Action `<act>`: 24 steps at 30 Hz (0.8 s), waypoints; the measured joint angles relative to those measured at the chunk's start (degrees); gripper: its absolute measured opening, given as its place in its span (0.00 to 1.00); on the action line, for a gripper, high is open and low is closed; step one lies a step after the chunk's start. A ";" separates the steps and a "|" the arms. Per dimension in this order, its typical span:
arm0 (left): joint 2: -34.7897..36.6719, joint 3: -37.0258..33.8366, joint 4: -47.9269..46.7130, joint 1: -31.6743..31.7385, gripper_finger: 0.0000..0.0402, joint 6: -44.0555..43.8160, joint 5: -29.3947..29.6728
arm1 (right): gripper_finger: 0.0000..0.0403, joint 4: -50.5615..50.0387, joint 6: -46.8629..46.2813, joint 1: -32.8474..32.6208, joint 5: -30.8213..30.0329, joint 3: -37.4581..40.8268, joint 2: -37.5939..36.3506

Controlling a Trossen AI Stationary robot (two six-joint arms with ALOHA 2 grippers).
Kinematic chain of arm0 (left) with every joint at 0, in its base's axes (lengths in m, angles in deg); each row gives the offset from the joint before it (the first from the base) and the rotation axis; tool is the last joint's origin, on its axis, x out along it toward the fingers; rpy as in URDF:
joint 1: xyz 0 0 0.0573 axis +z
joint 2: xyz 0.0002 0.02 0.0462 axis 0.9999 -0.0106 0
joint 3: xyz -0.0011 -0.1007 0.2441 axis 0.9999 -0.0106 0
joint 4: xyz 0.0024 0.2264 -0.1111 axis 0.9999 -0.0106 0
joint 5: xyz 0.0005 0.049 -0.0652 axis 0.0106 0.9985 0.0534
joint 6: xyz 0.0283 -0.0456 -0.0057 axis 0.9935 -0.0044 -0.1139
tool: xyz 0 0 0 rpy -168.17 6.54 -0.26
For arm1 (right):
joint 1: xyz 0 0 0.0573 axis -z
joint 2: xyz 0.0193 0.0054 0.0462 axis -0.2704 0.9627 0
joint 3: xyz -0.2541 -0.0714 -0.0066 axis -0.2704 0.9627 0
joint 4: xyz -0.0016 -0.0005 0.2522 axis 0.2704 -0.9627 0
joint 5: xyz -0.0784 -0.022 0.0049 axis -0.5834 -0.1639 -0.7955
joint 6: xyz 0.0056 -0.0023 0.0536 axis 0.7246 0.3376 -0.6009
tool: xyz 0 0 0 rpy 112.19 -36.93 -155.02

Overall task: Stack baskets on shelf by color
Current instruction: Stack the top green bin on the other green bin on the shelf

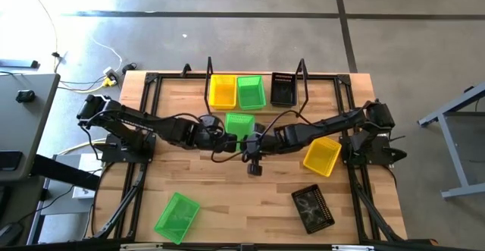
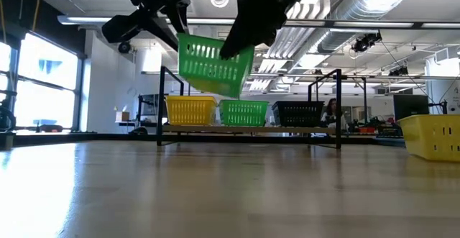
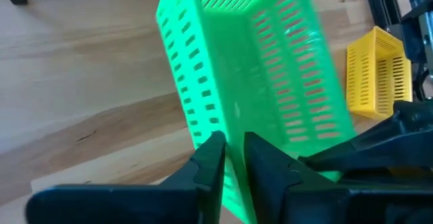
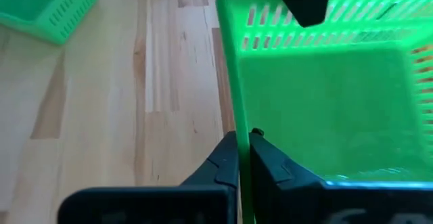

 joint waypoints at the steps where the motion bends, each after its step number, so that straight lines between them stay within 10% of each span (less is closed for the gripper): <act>1: 0.02 0.00 0.08 0.21 0.13 0.16 -0.04 | 0.00 -0.23 -0.95 0.02 -0.05 0.00 0.00; 12: 0.21 0.02 0.17 4.53 0.32 16.60 -5.42 | 0.00 -5.76 -7.39 -0.96 -0.66 0.13 0.02; 24: 6.48 0.04 -0.37 9.24 0.30 31.00 -5.05 | 0.00 -9.21 -7.16 -3.71 -2.87 0.13 -1.36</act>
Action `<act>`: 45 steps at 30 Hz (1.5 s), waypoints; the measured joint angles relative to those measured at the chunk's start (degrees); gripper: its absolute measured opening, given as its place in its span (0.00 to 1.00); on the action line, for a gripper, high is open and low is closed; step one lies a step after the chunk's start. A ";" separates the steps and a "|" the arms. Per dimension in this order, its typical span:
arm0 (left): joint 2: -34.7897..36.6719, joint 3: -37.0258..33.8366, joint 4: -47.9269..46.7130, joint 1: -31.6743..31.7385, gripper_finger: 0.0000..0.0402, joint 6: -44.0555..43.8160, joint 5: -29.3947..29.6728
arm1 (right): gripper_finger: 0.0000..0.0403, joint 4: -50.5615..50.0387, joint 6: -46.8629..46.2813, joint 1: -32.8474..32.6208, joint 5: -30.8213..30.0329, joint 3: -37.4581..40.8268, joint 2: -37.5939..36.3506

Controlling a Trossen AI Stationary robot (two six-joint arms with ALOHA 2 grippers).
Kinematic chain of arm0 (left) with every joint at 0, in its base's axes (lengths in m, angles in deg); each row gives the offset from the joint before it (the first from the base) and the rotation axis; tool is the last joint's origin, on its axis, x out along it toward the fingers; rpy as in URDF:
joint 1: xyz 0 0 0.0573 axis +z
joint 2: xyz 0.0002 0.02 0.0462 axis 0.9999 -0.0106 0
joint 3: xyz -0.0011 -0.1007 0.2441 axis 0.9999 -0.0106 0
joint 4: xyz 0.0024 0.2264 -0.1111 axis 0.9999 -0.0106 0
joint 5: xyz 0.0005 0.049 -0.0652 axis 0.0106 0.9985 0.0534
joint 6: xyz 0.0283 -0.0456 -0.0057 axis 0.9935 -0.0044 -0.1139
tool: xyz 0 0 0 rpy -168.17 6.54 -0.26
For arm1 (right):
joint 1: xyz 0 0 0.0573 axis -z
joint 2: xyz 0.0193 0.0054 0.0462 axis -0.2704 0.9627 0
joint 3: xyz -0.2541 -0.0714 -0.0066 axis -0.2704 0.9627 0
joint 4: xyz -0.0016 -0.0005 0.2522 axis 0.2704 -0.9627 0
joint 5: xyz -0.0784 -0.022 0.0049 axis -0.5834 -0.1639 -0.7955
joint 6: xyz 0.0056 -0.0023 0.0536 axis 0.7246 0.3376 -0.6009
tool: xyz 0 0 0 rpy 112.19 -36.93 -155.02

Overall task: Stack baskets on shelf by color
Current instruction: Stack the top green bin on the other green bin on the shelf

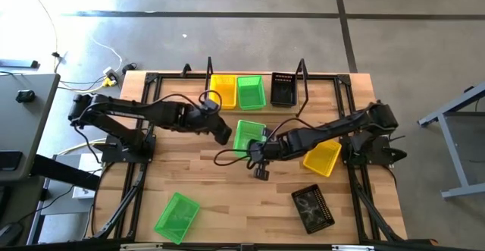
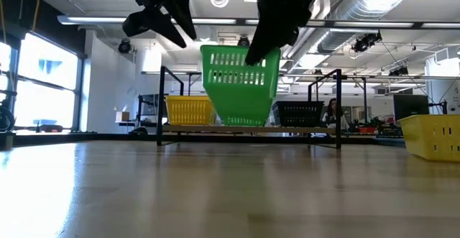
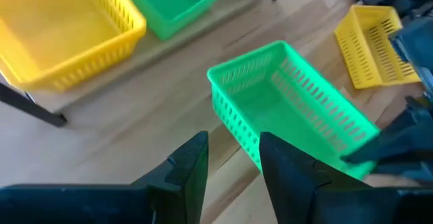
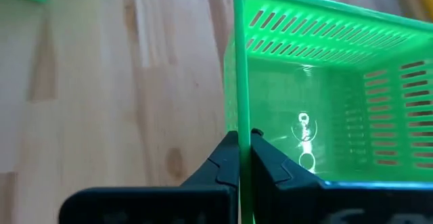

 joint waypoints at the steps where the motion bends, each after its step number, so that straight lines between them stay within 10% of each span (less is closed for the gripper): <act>1: 0.55 0.00 -0.04 0.36 0.30 0.92 -0.03 | 0.00 -0.45 0.16 -0.12 -0.77 0.00 -0.27; 21: 5.98 0.00 0.43 7.07 0.30 11.13 -0.82 | 0.00 -2.88 26.04 10.78 -6.59 -0.04 -12.91; 45: 6.00 0.00 0.97 12.92 0.30 8.98 -0.93 | 0.00 -0.62 52.79 30.71 10.44 -0.09 -9.87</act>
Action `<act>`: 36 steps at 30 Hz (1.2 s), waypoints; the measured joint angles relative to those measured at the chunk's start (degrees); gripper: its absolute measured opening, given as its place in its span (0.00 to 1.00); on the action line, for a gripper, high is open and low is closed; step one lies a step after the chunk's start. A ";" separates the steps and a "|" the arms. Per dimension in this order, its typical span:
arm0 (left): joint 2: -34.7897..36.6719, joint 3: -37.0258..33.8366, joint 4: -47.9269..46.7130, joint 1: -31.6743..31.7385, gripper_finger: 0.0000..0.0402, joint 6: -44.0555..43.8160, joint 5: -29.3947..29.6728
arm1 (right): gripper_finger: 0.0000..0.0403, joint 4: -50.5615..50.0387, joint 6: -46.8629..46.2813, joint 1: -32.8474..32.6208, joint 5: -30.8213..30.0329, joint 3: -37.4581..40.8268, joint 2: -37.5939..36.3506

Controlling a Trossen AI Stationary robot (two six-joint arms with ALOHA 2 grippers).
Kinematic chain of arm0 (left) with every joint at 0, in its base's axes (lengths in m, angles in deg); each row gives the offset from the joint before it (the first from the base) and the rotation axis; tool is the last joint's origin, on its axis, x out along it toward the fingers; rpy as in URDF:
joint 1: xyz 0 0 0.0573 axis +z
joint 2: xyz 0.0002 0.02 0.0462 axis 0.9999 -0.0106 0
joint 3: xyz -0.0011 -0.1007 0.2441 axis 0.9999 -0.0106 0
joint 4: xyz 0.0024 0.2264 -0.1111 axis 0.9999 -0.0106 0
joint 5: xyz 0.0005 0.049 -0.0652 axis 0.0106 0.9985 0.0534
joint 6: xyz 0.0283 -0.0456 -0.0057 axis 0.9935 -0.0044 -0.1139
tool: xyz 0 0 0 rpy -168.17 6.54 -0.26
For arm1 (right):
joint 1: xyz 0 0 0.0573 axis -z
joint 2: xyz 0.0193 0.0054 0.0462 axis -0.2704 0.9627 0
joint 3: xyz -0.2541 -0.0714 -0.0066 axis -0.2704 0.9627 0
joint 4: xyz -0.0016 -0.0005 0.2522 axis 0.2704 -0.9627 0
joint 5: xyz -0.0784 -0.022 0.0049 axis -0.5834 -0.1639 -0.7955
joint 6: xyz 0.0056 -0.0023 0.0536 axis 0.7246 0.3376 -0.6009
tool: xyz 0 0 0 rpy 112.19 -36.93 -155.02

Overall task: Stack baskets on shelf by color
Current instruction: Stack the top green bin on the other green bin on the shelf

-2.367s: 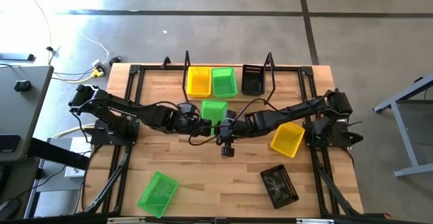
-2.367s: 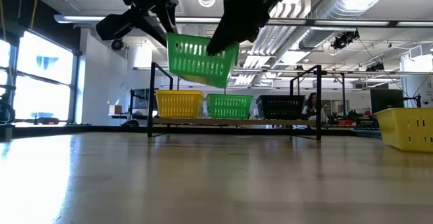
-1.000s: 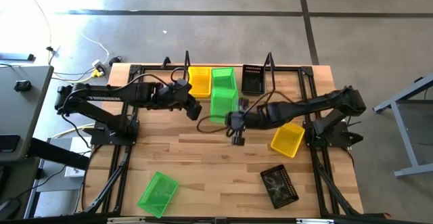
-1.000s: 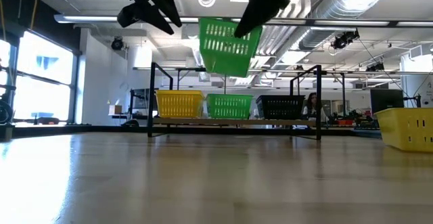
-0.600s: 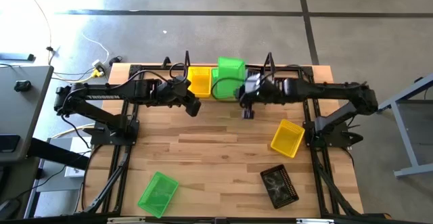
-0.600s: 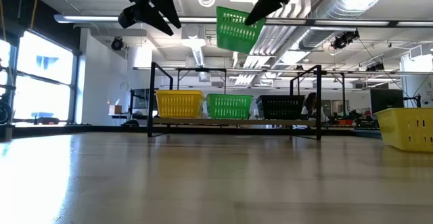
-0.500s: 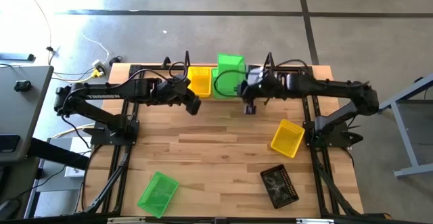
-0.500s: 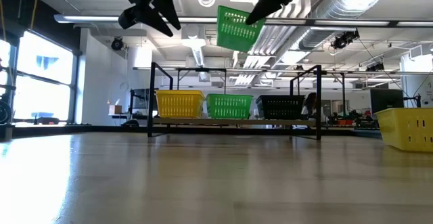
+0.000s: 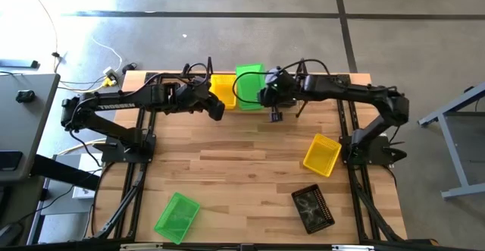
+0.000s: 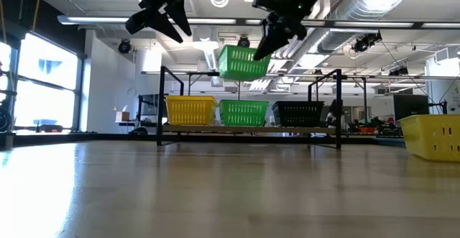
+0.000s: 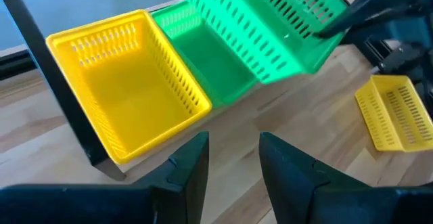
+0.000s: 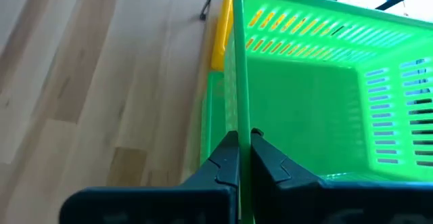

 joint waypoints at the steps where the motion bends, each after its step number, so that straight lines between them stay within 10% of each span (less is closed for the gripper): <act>1: -0.02 0.00 -0.01 0.19 0.30 -0.31 0.22 | 0.00 0.20 0.04 0.01 0.00 0.00 0.62; 36: -0.04 0.00 -0.07 0.56 0.30 -2.98 1.28 | 0.00 1.19 -3.23 5.68 4.15 0.02 8.33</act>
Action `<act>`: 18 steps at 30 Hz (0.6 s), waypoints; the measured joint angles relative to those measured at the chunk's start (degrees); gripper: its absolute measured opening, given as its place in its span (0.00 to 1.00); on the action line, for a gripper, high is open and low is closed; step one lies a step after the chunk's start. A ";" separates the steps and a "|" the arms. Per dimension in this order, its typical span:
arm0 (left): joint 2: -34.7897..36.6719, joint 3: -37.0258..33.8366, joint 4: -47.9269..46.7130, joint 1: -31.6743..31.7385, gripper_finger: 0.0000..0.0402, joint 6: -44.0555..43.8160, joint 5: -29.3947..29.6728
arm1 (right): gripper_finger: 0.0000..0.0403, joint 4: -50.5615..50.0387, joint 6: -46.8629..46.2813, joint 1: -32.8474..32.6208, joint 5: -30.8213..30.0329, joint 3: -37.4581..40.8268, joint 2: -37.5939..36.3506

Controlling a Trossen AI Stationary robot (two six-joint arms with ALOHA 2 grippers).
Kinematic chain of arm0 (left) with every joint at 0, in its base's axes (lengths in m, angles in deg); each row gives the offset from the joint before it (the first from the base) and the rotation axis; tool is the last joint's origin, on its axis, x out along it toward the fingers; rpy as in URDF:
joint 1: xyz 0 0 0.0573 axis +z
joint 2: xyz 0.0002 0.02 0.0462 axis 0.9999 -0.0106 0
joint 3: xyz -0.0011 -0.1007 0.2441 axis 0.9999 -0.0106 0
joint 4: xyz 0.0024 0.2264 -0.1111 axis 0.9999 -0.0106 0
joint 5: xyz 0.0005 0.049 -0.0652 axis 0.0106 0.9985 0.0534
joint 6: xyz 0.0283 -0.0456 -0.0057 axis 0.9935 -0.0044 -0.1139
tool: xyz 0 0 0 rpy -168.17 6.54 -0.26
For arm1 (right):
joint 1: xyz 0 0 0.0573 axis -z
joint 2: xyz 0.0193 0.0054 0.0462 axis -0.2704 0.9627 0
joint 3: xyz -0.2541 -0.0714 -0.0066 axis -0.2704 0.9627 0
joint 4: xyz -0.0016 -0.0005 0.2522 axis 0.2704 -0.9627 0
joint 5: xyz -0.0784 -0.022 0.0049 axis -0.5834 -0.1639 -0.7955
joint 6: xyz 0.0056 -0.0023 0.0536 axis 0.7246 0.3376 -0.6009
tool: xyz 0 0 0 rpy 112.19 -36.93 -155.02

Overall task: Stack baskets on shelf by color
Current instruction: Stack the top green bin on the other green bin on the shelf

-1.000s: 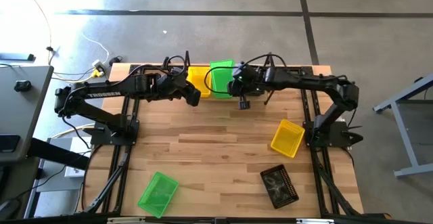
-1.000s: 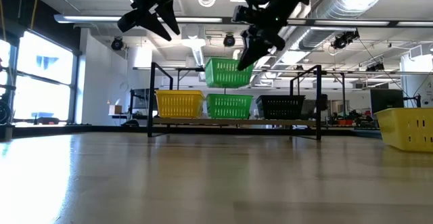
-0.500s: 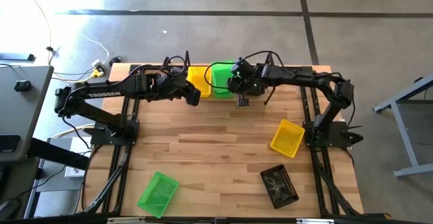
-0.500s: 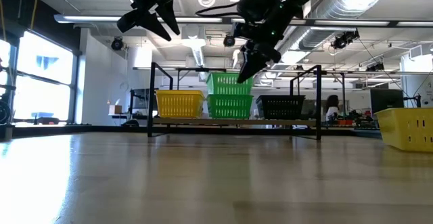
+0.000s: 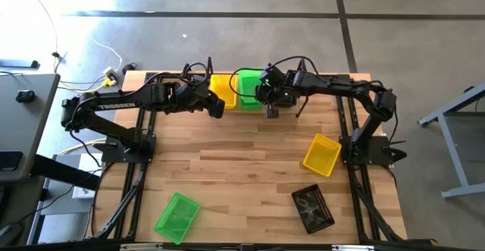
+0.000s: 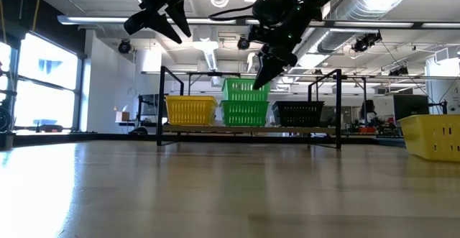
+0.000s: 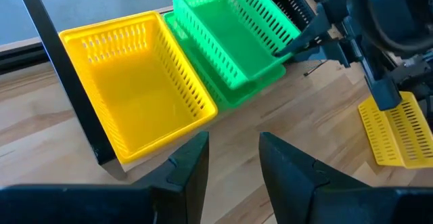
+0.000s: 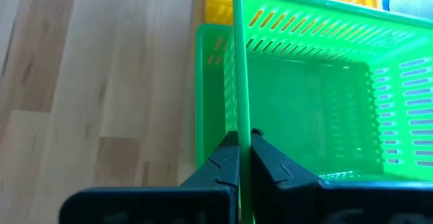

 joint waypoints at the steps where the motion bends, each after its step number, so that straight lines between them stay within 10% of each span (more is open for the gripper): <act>1: 0.00 0.00 0.00 0.00 0.30 0.02 0.00 | 0.00 -0.13 -0.43 0.19 -0.01 0.00 0.01; 18: -0.02 0.00 -0.03 0.00 0.30 0.02 -0.02 | 0.00 -0.69 2.67 -0.82 1.16 0.00 0.01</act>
